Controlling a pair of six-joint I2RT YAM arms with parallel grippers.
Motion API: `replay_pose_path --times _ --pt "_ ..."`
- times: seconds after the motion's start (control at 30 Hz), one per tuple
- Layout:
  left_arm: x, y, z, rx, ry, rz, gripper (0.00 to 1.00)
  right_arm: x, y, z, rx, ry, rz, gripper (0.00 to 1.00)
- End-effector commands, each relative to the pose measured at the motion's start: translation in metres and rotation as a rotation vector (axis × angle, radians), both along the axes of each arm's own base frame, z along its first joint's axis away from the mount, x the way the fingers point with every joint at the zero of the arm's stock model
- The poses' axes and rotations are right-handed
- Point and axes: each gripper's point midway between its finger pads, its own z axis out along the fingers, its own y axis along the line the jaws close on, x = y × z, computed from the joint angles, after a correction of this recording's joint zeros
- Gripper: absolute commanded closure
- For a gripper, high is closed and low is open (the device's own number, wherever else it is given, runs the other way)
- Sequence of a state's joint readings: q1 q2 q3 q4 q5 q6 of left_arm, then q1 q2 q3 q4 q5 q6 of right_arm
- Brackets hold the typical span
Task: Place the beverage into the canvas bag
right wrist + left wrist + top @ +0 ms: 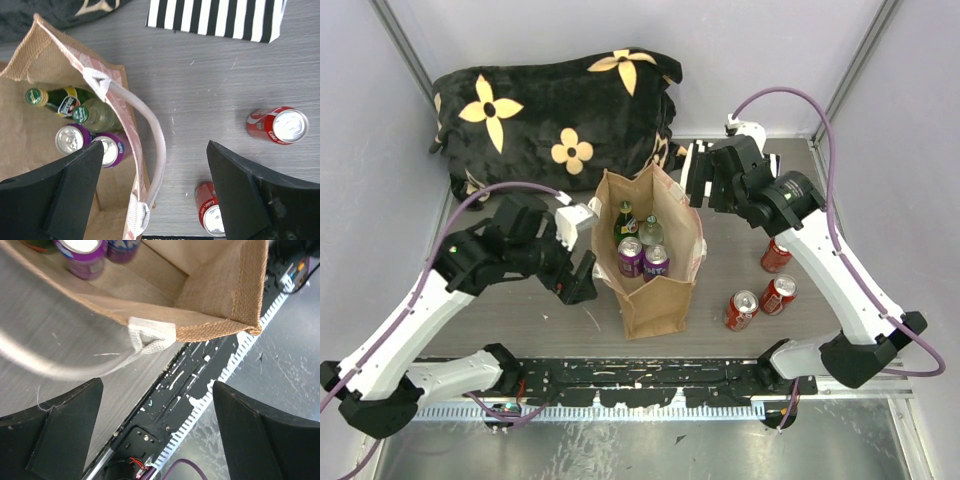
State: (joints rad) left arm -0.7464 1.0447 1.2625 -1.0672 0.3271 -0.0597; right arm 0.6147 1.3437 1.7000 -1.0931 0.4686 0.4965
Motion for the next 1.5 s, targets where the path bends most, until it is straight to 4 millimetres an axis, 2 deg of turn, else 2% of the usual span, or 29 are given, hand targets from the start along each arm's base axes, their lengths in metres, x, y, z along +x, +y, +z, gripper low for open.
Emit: replay_pose_path --times 0.0,0.2,0.37,0.47,0.6,0.77,1.0,1.17,1.33,1.47 --pt "0.010 0.022 0.036 -0.009 -0.084 0.092 0.02 -0.007 0.018 -0.018 0.041 0.077 0.079 0.11" --pt "0.006 0.025 0.042 -0.018 -0.024 0.110 0.02 -0.021 0.019 -0.035 0.064 0.154 0.103 0.11" --pt "0.017 0.019 0.067 -0.069 -0.249 -0.010 0.02 -0.031 0.009 -0.036 0.084 0.150 0.085 0.11" --pt "0.018 0.002 0.085 -0.100 -0.310 -0.120 0.02 -0.032 0.000 -0.033 0.094 0.140 0.049 0.11" --pt "0.003 -0.037 0.097 -0.112 -0.404 -0.286 0.02 -0.025 -0.021 -0.030 0.111 0.137 -0.046 0.12" --pt "-0.027 -0.078 0.080 -0.080 -0.442 -0.455 0.02 -0.006 -0.039 -0.025 0.144 0.120 -0.113 0.12" --pt "-0.038 -0.103 0.045 0.015 -0.472 -0.549 0.02 0.007 -0.069 -0.025 0.192 0.113 -0.131 0.13" --pt "-0.034 -0.104 0.023 0.077 -0.487 -0.556 0.02 0.000 -0.082 -0.029 0.191 0.114 -0.143 0.13" --pt "-0.048 -0.094 0.011 0.140 -0.595 -0.672 0.02 -0.007 -0.094 -0.038 0.195 0.115 -0.169 0.13" --pt "-0.059 -0.088 0.004 0.172 -0.701 -0.781 0.02 -0.007 -0.096 -0.046 0.215 0.127 -0.168 0.13"
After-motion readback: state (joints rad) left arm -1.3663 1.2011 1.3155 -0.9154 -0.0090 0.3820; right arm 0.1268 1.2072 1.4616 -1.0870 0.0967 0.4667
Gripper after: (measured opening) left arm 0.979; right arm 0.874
